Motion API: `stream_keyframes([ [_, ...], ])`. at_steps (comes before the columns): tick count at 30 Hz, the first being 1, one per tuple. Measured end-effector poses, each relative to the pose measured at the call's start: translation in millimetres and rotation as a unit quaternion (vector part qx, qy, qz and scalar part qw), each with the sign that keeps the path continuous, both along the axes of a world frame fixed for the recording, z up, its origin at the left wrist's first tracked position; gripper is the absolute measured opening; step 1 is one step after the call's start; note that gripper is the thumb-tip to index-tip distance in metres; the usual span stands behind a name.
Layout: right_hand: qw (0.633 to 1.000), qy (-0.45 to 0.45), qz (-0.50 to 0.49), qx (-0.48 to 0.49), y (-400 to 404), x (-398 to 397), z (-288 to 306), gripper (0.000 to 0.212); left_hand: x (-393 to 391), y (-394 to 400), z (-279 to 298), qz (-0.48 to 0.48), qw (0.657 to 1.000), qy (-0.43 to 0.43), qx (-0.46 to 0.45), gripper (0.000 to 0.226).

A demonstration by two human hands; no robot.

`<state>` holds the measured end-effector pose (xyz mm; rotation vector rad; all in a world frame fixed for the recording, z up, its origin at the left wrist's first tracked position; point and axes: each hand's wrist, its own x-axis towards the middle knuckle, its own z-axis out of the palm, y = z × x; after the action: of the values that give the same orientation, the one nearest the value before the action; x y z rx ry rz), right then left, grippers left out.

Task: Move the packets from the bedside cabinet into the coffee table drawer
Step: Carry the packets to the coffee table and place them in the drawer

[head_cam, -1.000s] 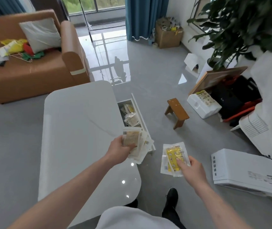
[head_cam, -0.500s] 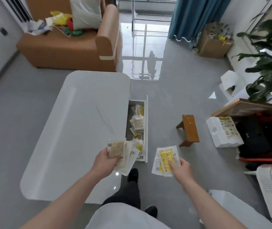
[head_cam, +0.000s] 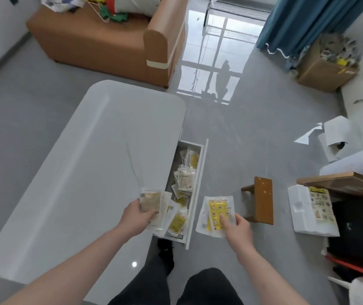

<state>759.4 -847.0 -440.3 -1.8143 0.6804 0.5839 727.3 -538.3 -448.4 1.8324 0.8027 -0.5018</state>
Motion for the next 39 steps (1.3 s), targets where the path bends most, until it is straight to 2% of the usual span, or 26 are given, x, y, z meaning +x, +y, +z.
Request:
stream_keyframes([
  [7,0.999,0.030,0.040,-0.022,9.2,64.7,-83.6,0.005,45.5,-16.5,-89.4,-0.023,0.998,0.052,0.040,0.031],
  [18,0.992,0.067,0.098,-0.052,-16.0,101.3,-237.6,0.007,37.1,-68.7,-264.1,-0.038,0.987,0.142,0.065,0.020],
  [23,0.991,0.076,0.098,-0.048,-24.7,102.2,-281.1,0.006,36.6,-84.1,-319.1,-0.024,0.985,0.163,0.056,0.034],
  [29,0.990,0.086,0.106,-0.040,-20.3,109.8,-294.6,0.006,45.1,-74.4,-334.3,-0.044,0.976,0.201,0.071,0.040],
  [33,0.990,0.084,0.107,-0.031,-9.2,128.7,-292.1,0.007,52.4,-62.4,-320.0,-0.058,0.978,0.182,0.084,0.034],
  [39,0.991,0.060,0.117,-0.032,25.9,178.7,-300.2,0.010,69.4,-45.5,-306.2,-0.042,0.986,0.154,0.057,0.028],
])
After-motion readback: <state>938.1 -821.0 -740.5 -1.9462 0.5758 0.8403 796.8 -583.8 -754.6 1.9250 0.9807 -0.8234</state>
